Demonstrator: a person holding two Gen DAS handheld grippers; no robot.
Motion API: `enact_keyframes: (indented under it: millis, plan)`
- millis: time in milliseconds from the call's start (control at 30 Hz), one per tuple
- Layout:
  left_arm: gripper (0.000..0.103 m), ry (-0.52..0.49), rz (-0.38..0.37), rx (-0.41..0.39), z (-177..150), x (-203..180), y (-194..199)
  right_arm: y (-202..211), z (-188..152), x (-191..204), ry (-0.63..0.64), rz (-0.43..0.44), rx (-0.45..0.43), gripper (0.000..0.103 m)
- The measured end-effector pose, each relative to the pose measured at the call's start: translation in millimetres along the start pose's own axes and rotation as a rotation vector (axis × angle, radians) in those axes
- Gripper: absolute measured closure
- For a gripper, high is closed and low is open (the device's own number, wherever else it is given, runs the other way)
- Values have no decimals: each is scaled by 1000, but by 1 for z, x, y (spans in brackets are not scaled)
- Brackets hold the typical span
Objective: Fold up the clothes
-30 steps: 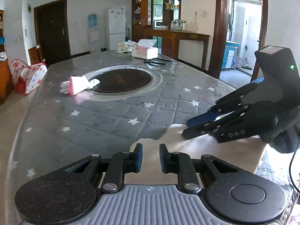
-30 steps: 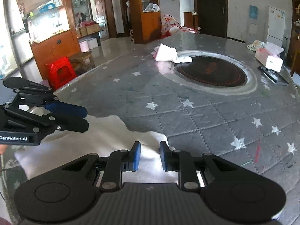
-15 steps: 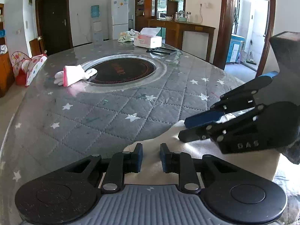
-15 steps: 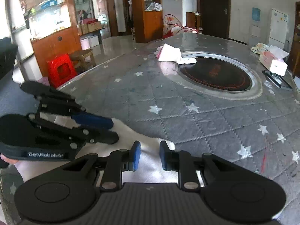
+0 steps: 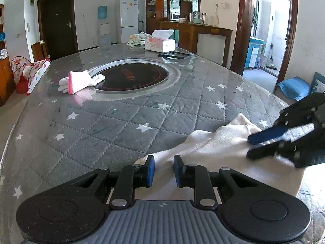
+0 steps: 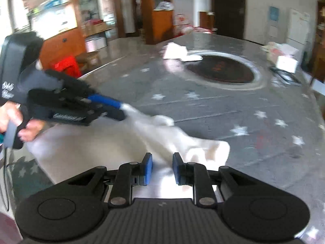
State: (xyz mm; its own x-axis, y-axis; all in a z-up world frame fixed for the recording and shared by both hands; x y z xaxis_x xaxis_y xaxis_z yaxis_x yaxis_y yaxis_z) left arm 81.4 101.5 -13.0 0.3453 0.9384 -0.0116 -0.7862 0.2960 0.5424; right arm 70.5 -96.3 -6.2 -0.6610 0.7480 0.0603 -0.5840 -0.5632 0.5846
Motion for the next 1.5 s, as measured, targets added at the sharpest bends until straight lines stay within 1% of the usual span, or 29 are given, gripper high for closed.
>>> enact_keyframes:
  millis: [100,167,300,400,500,667,800,967,1133,1200,1300,1433,1500]
  plan:
    - [78,-5,2,2,0,0,0,14,4,-12,-31,-23,-24,83]
    - [77,-1,-1,1,1,0,0,24,5,-15,-9,-36,-35,83]
    - [77,6,2,-11,4,-1,8,36,1,-3,38,-3,-28,82]
    - [77,9,5,-41,7,-4,25,39,-7,8,71,30,-19,83]
    - [77,16,1,-70,7,-7,46,34,-19,14,80,33,8,83]
    - [77,28,-12,-83,-12,-17,87,34,-21,10,67,18,7,83]
    - [77,68,-17,-61,-33,-19,108,35,-21,8,62,10,2,83]
    - [78,120,-7,-16,-55,-15,111,36,-16,16,72,35,-15,83]
    - [78,174,18,-12,-66,-1,116,29,-21,19,78,33,11,83]
    - [78,204,12,-20,-64,5,122,30,-20,19,82,29,12,83]
    - [78,222,8,-57,-55,9,126,31,-13,19,92,25,0,83]
    - [78,230,-13,-79,-44,9,114,20,-3,15,85,11,-18,83]
    - [78,231,-7,-69,-41,11,102,12,-1,12,75,1,-18,83]
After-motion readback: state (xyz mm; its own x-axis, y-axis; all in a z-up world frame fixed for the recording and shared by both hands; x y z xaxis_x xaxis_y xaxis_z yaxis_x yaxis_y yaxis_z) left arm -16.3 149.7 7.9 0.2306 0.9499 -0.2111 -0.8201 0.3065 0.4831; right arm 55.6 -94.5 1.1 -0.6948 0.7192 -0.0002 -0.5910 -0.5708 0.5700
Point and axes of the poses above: each gripper's, at about its wrist camera, not at the fingertips, and y roughly against the way its jaws point, x to its left, z to its top, the point moved 4 cm from there along -y, roughly the way its jaws point, and after that the axes turned 8 degrees about -x, right-handed, at the moved point
